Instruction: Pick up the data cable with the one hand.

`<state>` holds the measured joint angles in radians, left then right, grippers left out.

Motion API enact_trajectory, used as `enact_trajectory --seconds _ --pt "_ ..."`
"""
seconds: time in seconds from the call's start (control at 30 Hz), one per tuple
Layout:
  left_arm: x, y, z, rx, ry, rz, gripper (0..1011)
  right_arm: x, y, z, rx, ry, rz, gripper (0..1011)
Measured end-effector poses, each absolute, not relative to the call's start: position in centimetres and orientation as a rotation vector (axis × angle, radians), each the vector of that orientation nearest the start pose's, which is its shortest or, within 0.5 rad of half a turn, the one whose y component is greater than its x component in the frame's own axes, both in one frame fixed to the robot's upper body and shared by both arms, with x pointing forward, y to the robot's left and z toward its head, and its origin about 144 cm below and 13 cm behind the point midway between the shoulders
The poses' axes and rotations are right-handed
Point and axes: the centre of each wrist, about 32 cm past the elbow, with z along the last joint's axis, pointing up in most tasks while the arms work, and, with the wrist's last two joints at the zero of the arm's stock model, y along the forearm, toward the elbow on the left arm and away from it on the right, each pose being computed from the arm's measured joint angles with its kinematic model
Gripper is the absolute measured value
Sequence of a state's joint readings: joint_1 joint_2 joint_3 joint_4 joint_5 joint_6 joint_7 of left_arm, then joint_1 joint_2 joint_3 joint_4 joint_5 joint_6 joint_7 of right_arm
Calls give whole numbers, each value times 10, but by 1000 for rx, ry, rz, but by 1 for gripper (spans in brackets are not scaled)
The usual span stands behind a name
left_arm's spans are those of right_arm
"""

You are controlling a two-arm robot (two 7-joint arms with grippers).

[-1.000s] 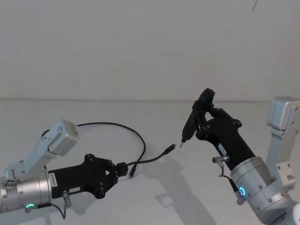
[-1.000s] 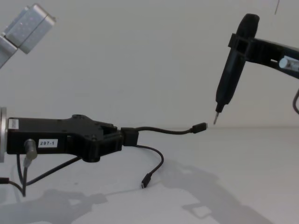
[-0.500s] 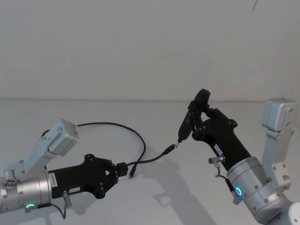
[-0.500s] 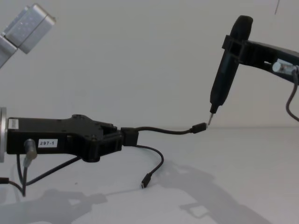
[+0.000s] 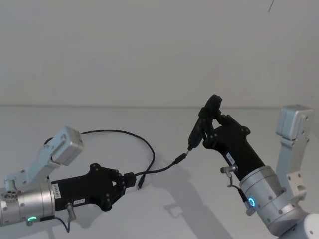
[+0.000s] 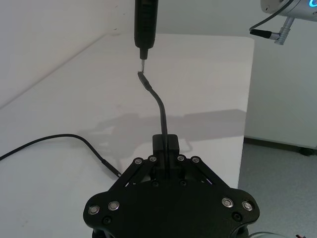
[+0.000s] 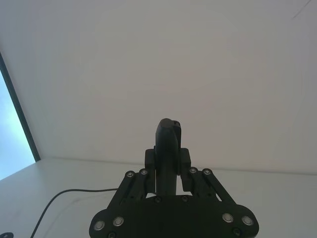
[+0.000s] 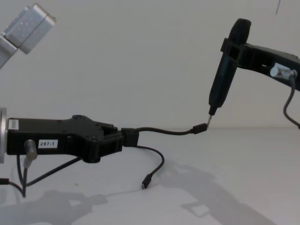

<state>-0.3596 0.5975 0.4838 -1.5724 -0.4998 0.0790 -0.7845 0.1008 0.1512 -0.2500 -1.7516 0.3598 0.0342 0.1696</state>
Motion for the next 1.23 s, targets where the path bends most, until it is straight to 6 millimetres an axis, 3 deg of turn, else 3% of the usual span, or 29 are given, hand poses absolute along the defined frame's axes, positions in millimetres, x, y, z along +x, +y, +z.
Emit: enact_trajectory --seconds 1.23 --pt "521 269 1231 159 -93 402 44 481 -182 1215 297 6 -1057 279"
